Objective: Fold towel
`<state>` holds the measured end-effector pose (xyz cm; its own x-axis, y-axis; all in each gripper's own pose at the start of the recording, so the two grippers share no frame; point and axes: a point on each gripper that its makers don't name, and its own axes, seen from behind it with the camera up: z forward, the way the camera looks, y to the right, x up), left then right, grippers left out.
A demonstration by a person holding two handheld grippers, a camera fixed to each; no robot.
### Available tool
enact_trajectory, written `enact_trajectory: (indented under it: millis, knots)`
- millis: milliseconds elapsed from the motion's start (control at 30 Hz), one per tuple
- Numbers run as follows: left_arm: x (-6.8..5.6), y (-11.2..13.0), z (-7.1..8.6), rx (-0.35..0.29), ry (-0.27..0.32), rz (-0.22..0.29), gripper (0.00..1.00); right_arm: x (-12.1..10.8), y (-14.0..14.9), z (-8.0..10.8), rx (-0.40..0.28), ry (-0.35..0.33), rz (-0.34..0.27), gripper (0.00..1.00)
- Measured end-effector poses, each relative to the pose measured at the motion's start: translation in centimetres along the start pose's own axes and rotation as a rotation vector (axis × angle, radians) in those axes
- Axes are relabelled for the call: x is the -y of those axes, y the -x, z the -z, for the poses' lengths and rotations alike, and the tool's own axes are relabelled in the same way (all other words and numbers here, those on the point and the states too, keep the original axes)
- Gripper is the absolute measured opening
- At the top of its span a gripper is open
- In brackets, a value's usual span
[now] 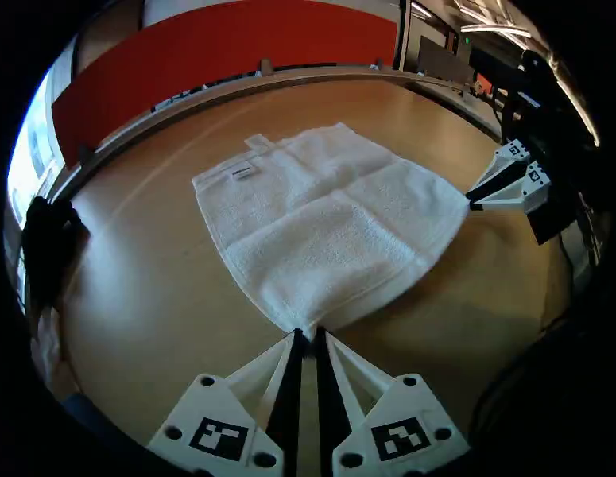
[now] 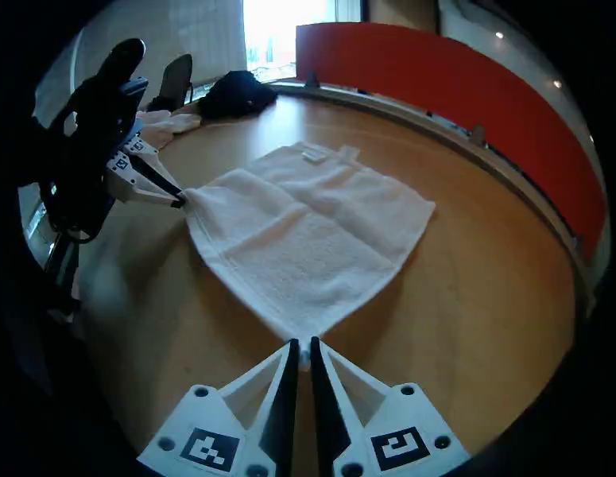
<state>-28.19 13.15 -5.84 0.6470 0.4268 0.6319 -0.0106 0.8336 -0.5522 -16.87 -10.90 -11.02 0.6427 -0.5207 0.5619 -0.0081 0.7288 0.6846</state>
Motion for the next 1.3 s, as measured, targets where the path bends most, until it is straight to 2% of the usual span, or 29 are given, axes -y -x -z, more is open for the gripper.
enact_trajectory:
  millis: [300,700,1067,1300]
  knots:
    - [-0.4,-1.3,2.3,0.008,-0.002,0.029,0.11,-0.3,-2.9,2.7,-0.055,0.004,0.024,0.11]
    - [-1.3,-3.7,6.3,0.006,-0.010,0.037,0.11,0.2,-6.3,7.1,-0.125,0.009,0.029,0.11]
    - [-3.1,-4.5,9.1,0.026,0.006,0.032,0.11,0.6,-8.1,10.8,-0.157,0.010,0.044,0.11]
    - [-4.3,-4.8,10.5,0.027,0.012,0.059,0.11,0.8,-8.1,12.3,-0.156,0.010,0.047,0.11]
